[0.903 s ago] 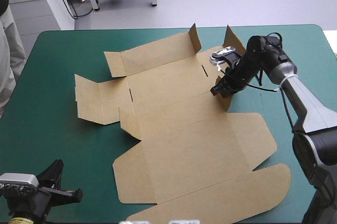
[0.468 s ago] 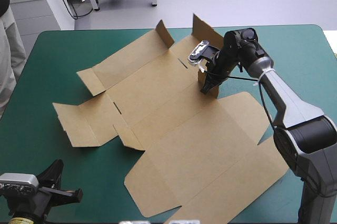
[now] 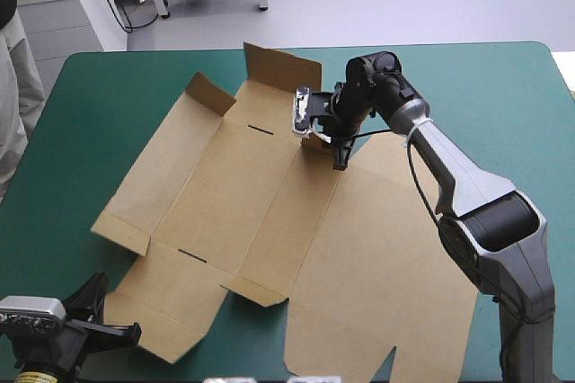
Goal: Fold the box
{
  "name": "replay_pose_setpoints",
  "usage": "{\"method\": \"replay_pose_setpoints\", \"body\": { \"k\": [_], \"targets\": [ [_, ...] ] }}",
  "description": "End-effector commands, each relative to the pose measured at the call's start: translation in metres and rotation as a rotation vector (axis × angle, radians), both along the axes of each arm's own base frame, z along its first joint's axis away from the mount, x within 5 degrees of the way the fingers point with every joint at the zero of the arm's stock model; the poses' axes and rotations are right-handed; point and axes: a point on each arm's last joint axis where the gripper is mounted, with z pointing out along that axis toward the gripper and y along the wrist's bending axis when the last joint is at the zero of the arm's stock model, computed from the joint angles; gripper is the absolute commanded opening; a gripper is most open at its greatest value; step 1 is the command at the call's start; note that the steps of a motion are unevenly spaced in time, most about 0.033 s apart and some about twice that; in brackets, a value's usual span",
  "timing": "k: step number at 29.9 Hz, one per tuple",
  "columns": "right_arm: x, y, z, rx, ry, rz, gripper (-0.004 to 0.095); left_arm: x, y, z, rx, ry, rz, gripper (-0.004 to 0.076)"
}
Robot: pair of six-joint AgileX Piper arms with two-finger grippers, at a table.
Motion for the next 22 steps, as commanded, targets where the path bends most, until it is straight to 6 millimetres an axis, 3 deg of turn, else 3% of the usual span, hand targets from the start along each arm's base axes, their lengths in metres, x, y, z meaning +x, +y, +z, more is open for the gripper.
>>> {"method": "replay_pose_setpoints", "body": {
  "k": [1,17,20,22],
  "targets": [
    [-0.008,0.005,0.036,0.037,-0.15,0.104,-0.002,0.001,0.0,0.013,-0.031,-0.078,0.001,-0.0008],
    [0.006,0.03,0.013,0.117,-0.218,0.21,-0.0017,0.001,0.0,0.013,-0.031,-0.078,0.001,-0.0008],
    [0.007,0.031,0.013,0.132,-0.221,0.206,0.0042,0.001,0.0,0.013,-0.031,-0.078,0.001,-0.0008],
    [0.007,0.031,0.013,0.135,-0.223,0.206,0.0147,0.001,0.0,0.013,-0.031,-0.078,0.001,-0.0008]
  ]
}}
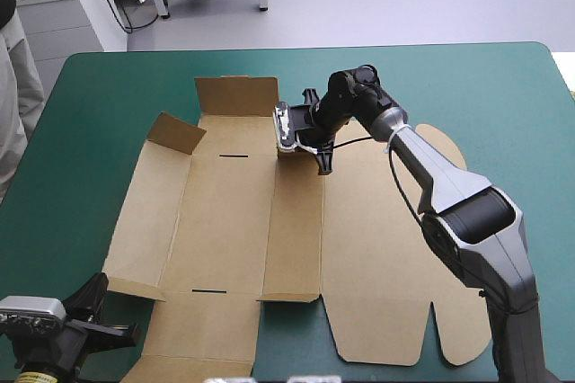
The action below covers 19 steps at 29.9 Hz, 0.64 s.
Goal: Fold the box
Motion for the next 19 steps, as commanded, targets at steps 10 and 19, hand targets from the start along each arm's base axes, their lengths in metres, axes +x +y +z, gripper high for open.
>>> {"method": "replay_pose_setpoints", "body": {
  "k": [10,19],
  "targets": [
    [-0.008,-0.002,0.049,0.112,-0.112,-0.021,0.0819,0.001,0.0,0.013,-0.031,-0.078,0.001,-0.0008],
    [-0.03,-0.016,0.104,0.23,-0.102,-0.206,0.082,0.001,0.0,0.013,-0.031,-0.078,0.001,-0.0008]
  ]
}}
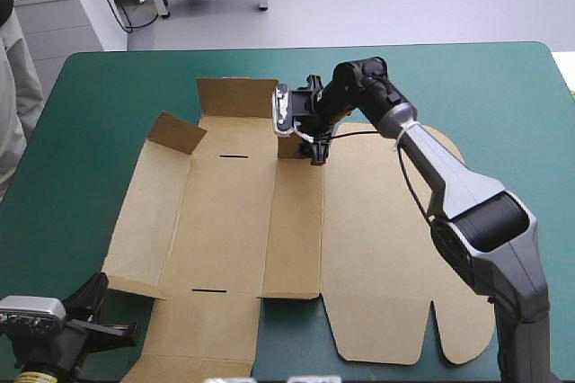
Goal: Fold the box
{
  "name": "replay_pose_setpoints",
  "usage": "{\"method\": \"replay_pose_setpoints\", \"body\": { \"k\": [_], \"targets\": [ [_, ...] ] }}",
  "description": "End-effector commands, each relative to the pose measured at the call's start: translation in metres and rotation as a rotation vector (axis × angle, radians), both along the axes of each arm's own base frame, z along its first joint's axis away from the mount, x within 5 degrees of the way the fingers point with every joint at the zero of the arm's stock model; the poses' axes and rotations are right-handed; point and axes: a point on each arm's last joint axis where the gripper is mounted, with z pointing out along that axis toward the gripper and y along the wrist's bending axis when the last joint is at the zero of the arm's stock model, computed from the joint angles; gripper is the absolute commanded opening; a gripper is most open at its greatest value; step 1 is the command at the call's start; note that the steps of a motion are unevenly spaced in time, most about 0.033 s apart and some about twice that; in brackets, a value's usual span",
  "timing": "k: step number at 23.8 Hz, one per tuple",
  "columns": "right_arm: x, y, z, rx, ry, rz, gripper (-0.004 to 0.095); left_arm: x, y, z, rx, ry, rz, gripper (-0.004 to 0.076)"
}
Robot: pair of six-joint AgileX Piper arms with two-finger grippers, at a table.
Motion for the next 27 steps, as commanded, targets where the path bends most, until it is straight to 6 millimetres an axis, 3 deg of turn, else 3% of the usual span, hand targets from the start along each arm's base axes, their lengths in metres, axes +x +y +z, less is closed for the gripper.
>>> {"method": "replay_pose_setpoints", "body": {
  "k": [1,4,6,10,12,18,20,22,24,26,27],
  "targets": [
    [-0.023,-0.016,0.071,0.13,-0.077,-0.134,0.0816,0.001,0.0,0.013,-0.031,-0.078,0.001,-0.0008],
    [-0.027,-0.024,0.079,0.134,-0.042,-0.27,0.0745,0.001,0.0,0.013,-0.031,-0.078,0.001,-0.0008],
    [-0.029,-0.031,0.082,0.128,-0.025,-0.372,0.0624,0.001,0.0,0.013,-0.031,-0.078,0.001,-0.0008],
    [-0.029,-0.04,0.082,0.114,0.012,-0.527,0.0243,0.001,0.0,0.013,-0.031,-0.078,0.001,-0.0008],
    [-0.029,-0.042,0.081,0.116,0.031,-0.576,-0.001,0.001,0.0,0.013,-0.031,-0.078,0.001,-0.0008],
    [-0.029,-0.048,0.085,0.263,0.111,-0.887,0.0003,0.001,0.0,0.013,-0.031,-0.078,0.001,-0.0007],
    [-0.033,-0.054,0.09,0.291,0.11,-0.958,0.0003,0.001,0.0,0.013,-0.027,-0.078,0.002,0.0033],
    [-0.041,-0.061,0.097,0.322,0.103,-0.98,0.0003,0.001,0.0,0.012,-0.023,-0.077,0.005,0.016],
    [-0.055,-0.077,0.102,0.368,0.119,-1.009,0.0002,0.001,0.0,0.012,-0.023,-0.077,0.005,0.0408],
    [-0.073,-0.098,0.105,0.436,0.122,-1.034,0.0,0.002,0.0,0.012,-0.032,-0.075,0.007,0.0547],
    [-0.079,-0.105,0.101,0.458,0.129,-1.043,0.0,0.002,0.0,0.012,-0.032,-0.075,0.007,0.0567]
  ]
}}
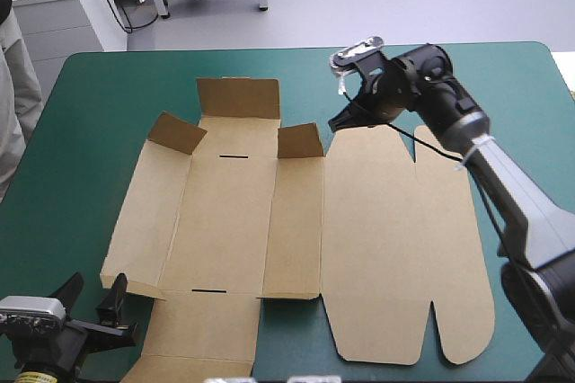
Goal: Fold the box
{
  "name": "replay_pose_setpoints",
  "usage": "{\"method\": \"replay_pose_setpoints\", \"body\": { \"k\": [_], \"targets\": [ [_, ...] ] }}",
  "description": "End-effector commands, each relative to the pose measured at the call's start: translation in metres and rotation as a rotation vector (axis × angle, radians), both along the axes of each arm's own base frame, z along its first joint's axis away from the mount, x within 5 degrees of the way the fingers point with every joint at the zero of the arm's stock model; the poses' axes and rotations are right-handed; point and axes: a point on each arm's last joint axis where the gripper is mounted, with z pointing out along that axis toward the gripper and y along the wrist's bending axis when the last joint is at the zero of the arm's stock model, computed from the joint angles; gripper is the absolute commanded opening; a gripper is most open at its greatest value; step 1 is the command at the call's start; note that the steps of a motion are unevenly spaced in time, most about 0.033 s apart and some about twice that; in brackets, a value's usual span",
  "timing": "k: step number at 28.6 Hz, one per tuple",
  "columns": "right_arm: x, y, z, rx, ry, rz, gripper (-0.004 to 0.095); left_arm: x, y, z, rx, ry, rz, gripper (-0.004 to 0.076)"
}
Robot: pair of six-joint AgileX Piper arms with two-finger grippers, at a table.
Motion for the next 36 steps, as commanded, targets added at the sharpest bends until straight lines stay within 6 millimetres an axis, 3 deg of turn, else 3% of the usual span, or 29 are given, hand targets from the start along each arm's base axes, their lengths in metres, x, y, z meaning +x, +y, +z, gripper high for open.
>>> {"method": "replay_pose_setpoints", "body": {
  "k": [1,6,12,17,22,25,29,36],
  "targets": [
    [-0.035,-0.034,0.029,0.117,-0.152,-0.052,0.0,0.002,0.001,0.013,-0.024,-0.078,0.009,0.0569],
    [-0.083,-0.072,0.018,0.152,-0.251,-0.122,0.0,0.005,0.006,0.031,0.052,-0.131,0.054,0.0568],
    [-0.124,-0.086,0.0,0.17,-0.28,-0.134,0.0,0.023,0.013,0.071,0.129,-0.119,0.09,0.0568],
    [-0.153,-0.095,-0.015,0.178,-0.281,-0.146,0.0,0.061,0.017,0.107,0.14,0.005,0.082,0.0568],
    [-0.179,-0.102,-0.035,0.2,-0.275,-0.164,0.0,0.107,0.02,0.124,0.13,0.201,0.055,0.0568],
    [-0.195,-0.106,-0.047,0.209,-0.265,-0.166,0.0,0.136,0.021,0.126,0.116,0.332,0.037,0.0568],
    [-0.213,-0.109,-0.057,0.251,-0.281,-0.169,0.0,0.171,0.026,0.108,0.08,0.52,0.04,0.0568],
    [-0.241,-0.113,-0.068,0.339,-0.305,-0.179,0.0,0.205,0.047,0.075,-0.074,0.692,0.059,0.0568]
  ]
}}
